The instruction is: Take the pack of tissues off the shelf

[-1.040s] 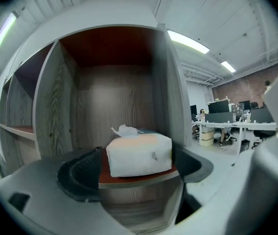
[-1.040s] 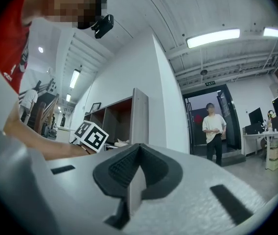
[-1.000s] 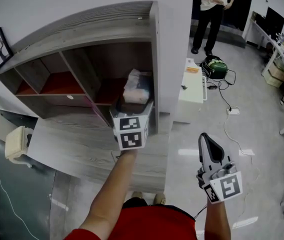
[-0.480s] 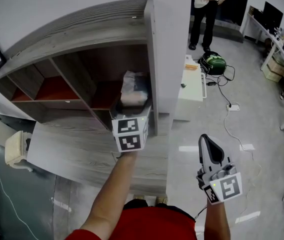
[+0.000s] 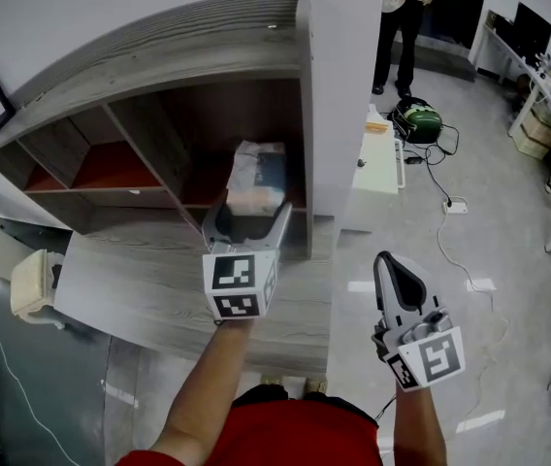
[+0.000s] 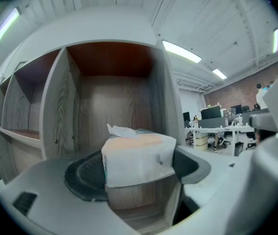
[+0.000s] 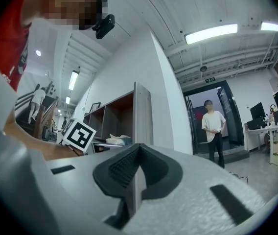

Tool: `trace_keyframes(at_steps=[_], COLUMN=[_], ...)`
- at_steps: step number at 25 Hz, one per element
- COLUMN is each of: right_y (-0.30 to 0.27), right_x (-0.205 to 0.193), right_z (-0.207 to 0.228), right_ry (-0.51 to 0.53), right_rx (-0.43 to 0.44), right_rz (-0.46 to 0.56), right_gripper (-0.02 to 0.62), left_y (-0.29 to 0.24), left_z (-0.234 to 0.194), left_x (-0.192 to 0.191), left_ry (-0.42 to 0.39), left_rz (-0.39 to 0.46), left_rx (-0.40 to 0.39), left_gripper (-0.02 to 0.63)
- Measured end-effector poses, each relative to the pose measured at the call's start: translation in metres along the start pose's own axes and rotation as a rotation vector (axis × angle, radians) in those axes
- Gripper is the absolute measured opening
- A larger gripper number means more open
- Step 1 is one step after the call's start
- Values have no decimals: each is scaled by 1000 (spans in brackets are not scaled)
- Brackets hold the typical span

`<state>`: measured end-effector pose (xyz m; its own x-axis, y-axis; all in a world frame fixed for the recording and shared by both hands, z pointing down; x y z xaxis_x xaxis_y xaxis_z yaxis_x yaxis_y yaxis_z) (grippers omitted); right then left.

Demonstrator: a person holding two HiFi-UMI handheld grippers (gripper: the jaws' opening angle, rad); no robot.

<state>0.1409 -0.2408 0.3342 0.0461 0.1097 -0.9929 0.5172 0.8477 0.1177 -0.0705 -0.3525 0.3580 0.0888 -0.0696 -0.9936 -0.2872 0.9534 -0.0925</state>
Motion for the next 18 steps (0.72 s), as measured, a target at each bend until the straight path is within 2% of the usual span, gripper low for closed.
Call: trace_keyframes(at_steps=[9, 13, 18], right_y=[-9, -5, 0], right_x=[22, 29, 34], right_z=[-44, -67, -93], right_ry=[3, -14, -7], right_rx=[73, 92, 117], right_rz=[57, 75, 88], right_gripper=[5, 5, 5], left_y=[87, 123, 153], left_z=[-6, -7, -9], left_x=[34, 51, 53], left_ry=[1, 16, 26], left_rz=[126, 145, 168], left_rx=[-59, -67, -71], left_gripper=[399, 399, 399])
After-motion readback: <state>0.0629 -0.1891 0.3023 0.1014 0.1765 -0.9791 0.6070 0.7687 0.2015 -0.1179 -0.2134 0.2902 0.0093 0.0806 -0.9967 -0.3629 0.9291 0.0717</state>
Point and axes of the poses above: the fingertips, and each gripper's own axes: y backward along the fingers, z to its right, x out of its top, the point moved 4 cm from there along y, backward along the fingers, and after that the axes turned 2 degrees about -x, right-handed, at the moved point
